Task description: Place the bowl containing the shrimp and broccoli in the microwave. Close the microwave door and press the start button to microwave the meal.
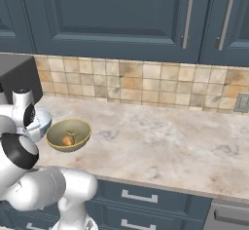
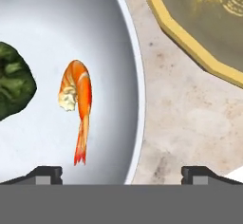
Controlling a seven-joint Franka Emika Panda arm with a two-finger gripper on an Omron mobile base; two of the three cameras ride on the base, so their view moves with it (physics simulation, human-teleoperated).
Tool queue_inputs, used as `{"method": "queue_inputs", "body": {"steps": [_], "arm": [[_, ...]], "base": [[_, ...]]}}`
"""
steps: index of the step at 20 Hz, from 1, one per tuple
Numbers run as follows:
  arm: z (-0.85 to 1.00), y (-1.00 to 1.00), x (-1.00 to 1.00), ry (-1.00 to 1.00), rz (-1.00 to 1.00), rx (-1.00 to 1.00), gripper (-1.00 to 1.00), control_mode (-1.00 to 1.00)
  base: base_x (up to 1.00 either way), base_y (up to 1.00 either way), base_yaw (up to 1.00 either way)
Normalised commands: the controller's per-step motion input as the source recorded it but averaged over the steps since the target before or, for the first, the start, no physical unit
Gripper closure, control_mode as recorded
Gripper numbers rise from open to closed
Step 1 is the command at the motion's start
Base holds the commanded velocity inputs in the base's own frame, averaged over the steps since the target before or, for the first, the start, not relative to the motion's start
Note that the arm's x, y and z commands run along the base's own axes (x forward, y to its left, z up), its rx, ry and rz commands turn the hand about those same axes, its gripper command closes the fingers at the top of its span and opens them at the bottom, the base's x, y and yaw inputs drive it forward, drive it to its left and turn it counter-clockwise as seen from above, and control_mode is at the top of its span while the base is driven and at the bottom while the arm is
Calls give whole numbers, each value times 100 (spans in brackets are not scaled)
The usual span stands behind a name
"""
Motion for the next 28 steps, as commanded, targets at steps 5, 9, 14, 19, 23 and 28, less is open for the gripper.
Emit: {"method": "queue_inputs", "body": {"steps": [5, 9, 14, 19, 23, 28], "arm": [[-12, 4, 26, 0, -5, 0, -100, -100], [-10, 8, 24, 0, -5, 0, -100, -100], [-18, 13, 9, -2, -2, 0, 100, -100], [2, -6, -3, -10, 0, 2, 100, -100], [45, -35, -25, -24, 0, 11, 100, -100], [80, -61, -53, -26, 0, 11, 100, -100]], "base": [[0, 0, 0], [0, 0, 0], [0, 0, 0], [0, 0, 0], [0, 0, 0], [0, 0, 0]]}}
